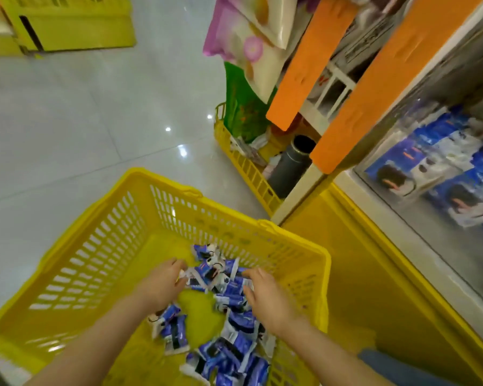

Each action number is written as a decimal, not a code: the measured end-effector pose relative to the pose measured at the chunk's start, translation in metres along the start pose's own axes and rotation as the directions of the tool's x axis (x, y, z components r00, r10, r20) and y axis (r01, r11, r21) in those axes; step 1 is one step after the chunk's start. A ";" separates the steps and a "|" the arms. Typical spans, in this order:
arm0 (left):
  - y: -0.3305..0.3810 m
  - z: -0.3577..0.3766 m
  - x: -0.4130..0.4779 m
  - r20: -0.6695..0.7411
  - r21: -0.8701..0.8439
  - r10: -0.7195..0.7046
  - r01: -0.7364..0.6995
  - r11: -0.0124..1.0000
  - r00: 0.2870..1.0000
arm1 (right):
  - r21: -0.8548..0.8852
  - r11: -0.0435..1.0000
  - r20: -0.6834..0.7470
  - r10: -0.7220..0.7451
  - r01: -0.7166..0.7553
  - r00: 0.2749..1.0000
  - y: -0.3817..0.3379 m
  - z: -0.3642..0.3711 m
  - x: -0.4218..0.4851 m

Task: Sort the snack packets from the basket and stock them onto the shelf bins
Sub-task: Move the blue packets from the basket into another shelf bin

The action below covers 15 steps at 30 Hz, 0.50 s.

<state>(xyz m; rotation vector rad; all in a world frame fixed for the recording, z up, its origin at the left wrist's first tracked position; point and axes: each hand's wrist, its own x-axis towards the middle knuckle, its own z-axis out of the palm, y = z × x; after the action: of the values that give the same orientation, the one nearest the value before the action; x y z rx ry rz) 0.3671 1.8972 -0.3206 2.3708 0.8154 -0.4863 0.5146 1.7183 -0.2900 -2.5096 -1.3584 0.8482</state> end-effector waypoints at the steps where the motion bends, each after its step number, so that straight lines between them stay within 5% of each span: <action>1: -0.013 0.007 0.003 0.052 -0.015 -0.043 0.044 0.999 0.998 | 0.010 1.000 0.059 0.018 -0.019 0.998 0.003 0.015 0.008; 7: -0.060 0.040 0.015 0.288 -0.145 -0.198 0.248 0.958 0.937 | -0.011 0.994 0.286 0.104 -0.105 0.953 0.020 0.072 0.038; 15: -0.070 0.072 0.027 0.422 -0.249 -0.172 0.296 0.922 0.890 | -0.152 0.987 0.256 0.087 -0.048 0.963 0.023 0.091 0.055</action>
<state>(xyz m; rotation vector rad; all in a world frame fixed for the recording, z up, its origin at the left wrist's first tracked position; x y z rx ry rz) 0.3314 1.9091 -0.4169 1.8107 0.9179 -0.8400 0.5041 1.7390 -0.3961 -2.6408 -1.4660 1.1718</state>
